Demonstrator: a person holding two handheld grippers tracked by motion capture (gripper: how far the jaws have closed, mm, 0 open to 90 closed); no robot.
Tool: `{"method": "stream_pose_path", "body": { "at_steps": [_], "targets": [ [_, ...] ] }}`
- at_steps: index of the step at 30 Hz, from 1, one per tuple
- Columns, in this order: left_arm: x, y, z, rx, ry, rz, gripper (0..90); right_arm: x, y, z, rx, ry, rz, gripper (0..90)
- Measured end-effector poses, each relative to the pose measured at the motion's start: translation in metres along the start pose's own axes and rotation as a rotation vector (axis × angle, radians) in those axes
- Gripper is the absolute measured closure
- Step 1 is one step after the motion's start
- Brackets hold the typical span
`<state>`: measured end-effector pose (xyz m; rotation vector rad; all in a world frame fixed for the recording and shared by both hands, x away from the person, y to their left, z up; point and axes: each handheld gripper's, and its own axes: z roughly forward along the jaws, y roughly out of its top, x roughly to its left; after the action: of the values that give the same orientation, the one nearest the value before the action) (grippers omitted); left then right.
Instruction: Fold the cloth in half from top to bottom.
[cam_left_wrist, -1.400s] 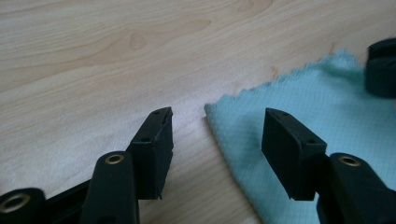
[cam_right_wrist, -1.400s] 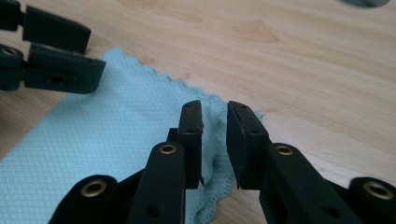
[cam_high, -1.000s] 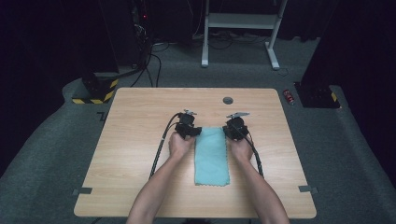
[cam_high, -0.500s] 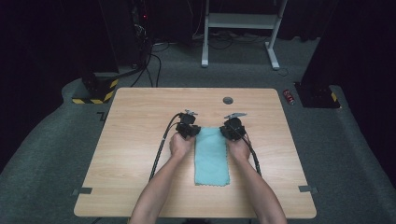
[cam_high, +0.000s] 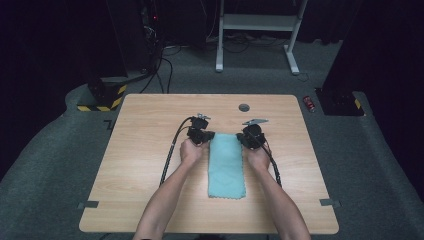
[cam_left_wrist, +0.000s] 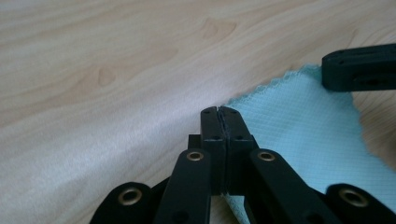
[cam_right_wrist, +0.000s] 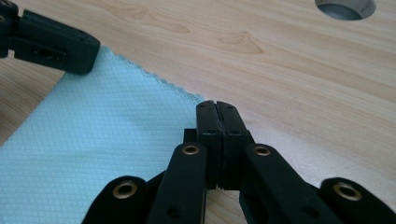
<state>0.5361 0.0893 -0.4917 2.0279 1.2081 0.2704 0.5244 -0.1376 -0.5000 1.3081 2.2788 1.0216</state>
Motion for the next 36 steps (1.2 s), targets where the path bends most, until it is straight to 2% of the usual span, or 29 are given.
{"method": "stream_pose_path", "body": {
  "at_steps": [2,3,6,7,8,12,14,15,19,27,30,36],
  "targets": [
    [0.001,0.004,-0.002,0.000,-0.020,-0.001,89.4,-0.001,0.002,-0.002,-0.006,0.000,-0.005,89.5],
    [0.001,0.006,-0.003,-0.004,-0.022,0.004,89.4,-0.002,0.004,-0.003,0.008,0.004,0.003,89.4],
    [0.002,0.012,-0.007,-0.022,-0.021,0.008,89.4,-0.004,0.014,-0.010,-0.019,-0.001,-0.001,89.5],
    [0.002,0.015,-0.008,-0.032,-0.031,-0.002,89.4,-0.005,0.017,-0.010,-0.012,-0.001,-0.002,89.5],
    [0.003,0.017,-0.010,-0.036,-0.030,0.000,89.4,-0.006,0.019,-0.011,-0.006,-0.004,-0.006,89.5],
    [0.003,0.026,-0.016,-0.066,-0.028,0.012,89.4,-0.008,0.027,-0.017,-0.046,0.001,0.013,89.6],
    [0.004,0.029,-0.018,-0.075,-0.038,-0.002,89.4,-0.009,0.027,-0.018,-0.049,0.005,0.015,89.6],
    [0.003,0.030,-0.018,-0.075,-0.030,0.009,89.4,-0.009,0.029,-0.018,-0.043,0.004,0.013,89.5],
    [-0.002,0.024,-0.022,-0.071,-0.037,0.029,89.3,-0.008,0.030,-0.027,-0.065,0.006,-0.005,89.5],
    [-0.006,0.015,-0.031,-0.039,-0.070,0.084,89.3,0.001,0.017,-0.041,-0.077,0.046,-0.035,89.5],
    [-0.009,0.011,-0.033,-0.017,-0.071,0.119,89.2,0.004,0.011,-0.046,-0.075,0.056,-0.052,89.5],
    [-0.016,-0.006,-0.033,0.029,-0.087,0.156,89.0,0.013,-0.003,-0.052,-0.047,0.083,-0.088,89.5]
  ]
}}
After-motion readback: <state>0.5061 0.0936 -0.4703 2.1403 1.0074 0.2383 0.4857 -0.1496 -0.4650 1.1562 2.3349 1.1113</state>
